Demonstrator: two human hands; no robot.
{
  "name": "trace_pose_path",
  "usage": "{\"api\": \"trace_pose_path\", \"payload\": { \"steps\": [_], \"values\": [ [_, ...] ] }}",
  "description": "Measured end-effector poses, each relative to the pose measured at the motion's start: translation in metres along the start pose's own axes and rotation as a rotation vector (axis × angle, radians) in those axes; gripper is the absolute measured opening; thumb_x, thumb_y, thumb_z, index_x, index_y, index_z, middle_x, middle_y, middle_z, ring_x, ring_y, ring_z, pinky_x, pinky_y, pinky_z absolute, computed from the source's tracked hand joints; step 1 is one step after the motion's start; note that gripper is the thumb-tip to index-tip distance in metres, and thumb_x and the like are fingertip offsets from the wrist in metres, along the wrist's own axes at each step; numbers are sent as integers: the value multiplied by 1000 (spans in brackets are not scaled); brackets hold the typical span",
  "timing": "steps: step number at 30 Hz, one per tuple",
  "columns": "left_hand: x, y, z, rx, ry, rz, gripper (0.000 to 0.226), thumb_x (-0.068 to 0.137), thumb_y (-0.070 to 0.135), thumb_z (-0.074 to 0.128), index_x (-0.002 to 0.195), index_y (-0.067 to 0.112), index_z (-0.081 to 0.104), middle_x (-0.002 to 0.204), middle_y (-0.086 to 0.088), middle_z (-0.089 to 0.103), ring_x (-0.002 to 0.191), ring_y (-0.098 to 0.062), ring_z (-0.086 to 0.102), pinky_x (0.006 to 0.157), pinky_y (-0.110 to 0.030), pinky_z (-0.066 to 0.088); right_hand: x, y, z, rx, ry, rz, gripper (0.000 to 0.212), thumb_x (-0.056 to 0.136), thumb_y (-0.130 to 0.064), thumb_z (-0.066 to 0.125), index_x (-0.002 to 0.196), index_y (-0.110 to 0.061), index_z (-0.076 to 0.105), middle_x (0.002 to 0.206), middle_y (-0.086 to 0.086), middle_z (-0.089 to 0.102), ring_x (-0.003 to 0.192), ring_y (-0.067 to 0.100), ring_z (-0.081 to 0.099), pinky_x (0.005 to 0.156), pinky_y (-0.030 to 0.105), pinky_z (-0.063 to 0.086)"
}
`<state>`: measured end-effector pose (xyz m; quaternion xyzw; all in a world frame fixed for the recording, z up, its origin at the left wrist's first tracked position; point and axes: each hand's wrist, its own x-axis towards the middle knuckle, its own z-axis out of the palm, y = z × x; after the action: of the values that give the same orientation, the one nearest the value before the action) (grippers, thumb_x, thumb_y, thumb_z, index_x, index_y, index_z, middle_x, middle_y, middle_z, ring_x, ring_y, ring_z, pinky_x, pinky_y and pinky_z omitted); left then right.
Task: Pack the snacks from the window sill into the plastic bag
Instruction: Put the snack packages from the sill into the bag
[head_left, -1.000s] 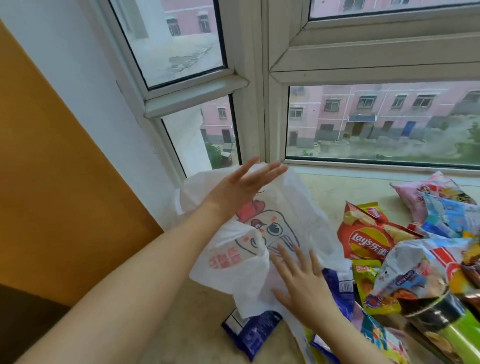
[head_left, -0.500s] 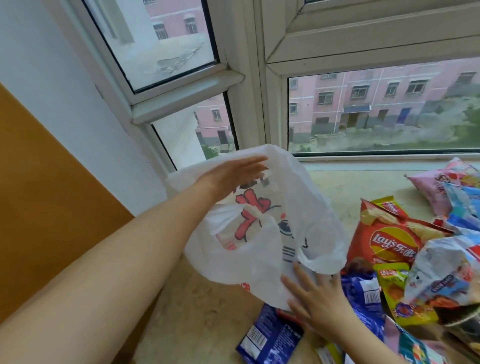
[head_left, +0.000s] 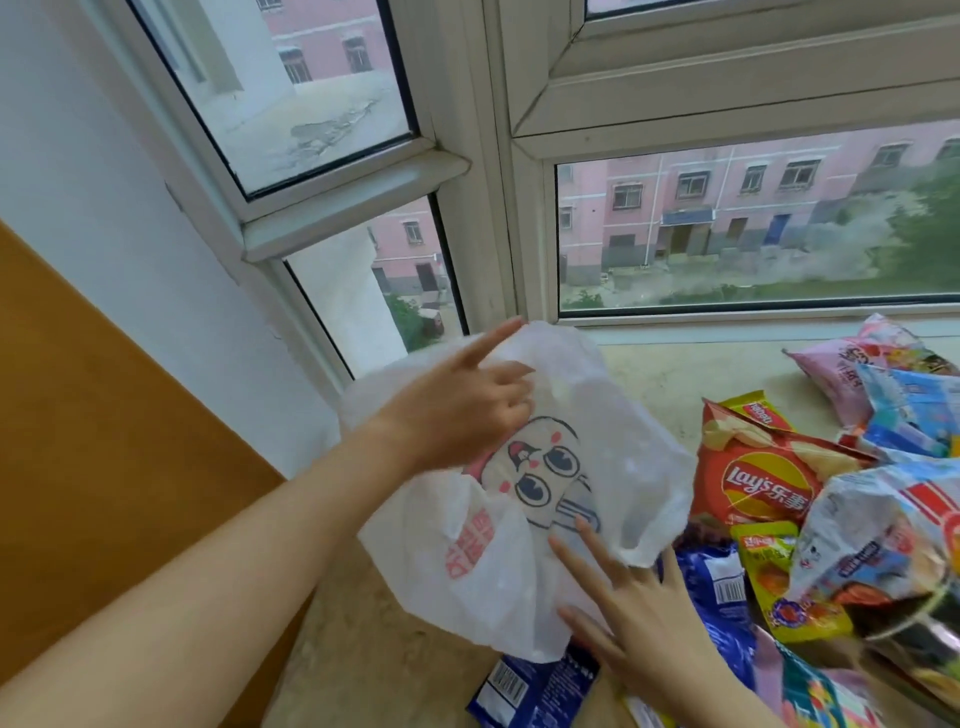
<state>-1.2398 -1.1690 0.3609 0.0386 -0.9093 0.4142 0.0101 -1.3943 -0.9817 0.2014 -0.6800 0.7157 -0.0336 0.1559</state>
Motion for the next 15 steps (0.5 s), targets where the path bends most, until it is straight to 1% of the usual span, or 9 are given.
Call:
{"api": "trace_pose_path", "payload": {
  "steps": [1, 2, 3, 5, 7, 8, 10, 12, 15],
  "values": [
    [-5, 15, -8, -39, 54, -120, 20, 91, 16, 56, 103, 21, 72, 114, 0, 70, 125, -21, 54, 118, -53, -3, -4, -4, -5, 12, 28, -12, 59, 95, -63, 12, 145, -38, 31, 134, -1, 57, 107, 26, 65, 87, 59, 46],
    [-10, 31, -17, -78, 97, -268, 24, 91, 19, 59, 112, 21, 70, 126, -2, 65, 132, -22, 46, 118, -54, 0, -8, -8, -7, 19, 44, -22, 59, 96, -62, 11, 145, -36, 33, 136, -1, 56, 110, 24, 64, 80, 57, 51],
    [-17, 47, -24, -114, 125, -412, 34, 90, 23, 62, 124, 21, 64, 139, -4, 55, 139, -22, 37, 116, -56, 2, -11, -11, -11, 22, 50, -27, 60, 96, -61, 11, 144, -35, 36, 137, -1, 55, 113, 23, 63, 78, 56, 53],
    [-28, 81, -35, -155, 103, -657, 59, 90, 34, 63, 144, 24, 42, 156, -4, 29, 146, -24, 19, 114, -60, 5, -17, -16, -14, 13, 67, -47, 56, 96, -58, 20, 141, -32, 41, 139, -1, 54, 117, 23, 60, 83, 56, 52],
    [-33, 111, -40, -217, -5, -830, 80, 86, 49, 64, 152, 28, 24, 161, -6, 12, 148, -27, 9, 113, -63, 4, -22, -17, -11, -6, 61, -70, 58, 90, -54, 32, 141, -29, 42, 142, 1, 50, 121, 25, 57, 90, 55, 50],
    [-33, 122, -40, -243, -64, -891, 87, 83, 55, 64, 153, 29, 19, 161, -7, 9, 148, -28, 8, 113, -64, 2, -25, -16, -8, -15, 51, -76, 60, 88, -53, 35, 142, -28, 41, 144, 2, 49, 123, 26, 55, 92, 55, 49],
    [-31, 138, -37, -297, -143, -969, 93, 79, 57, 67, 153, 30, 16, 162, -7, 5, 148, -29, 6, 112, -65, -1, -30, -11, -1, -28, 32, -72, 61, 88, -53, 36, 142, -27, 40, 145, 4, 47, 126, 27, 52, 97, 54, 47],
    [-28, 145, -35, -313, -200, -971, 94, 79, 53, 70, 153, 30, 16, 162, -6, 4, 148, -27, 4, 112, -65, -3, -37, -4, 7, -35, 0, -54, 61, 87, -54, 34, 140, -26, 41, 144, 5, 47, 126, 27, 52, 100, 52, 45],
    [-24, 151, -41, -319, -211, -947, 91, 82, 47, 67, 153, 29, 14, 162, -6, 2, 148, -27, 2, 112, -63, -5, -53, 4, 17, -24, -5, -11, 60, 84, -49, 35, 138, -25, 43, 143, 6, 49, 124, 27, 54, 97, 49, 46]
  ]
}}
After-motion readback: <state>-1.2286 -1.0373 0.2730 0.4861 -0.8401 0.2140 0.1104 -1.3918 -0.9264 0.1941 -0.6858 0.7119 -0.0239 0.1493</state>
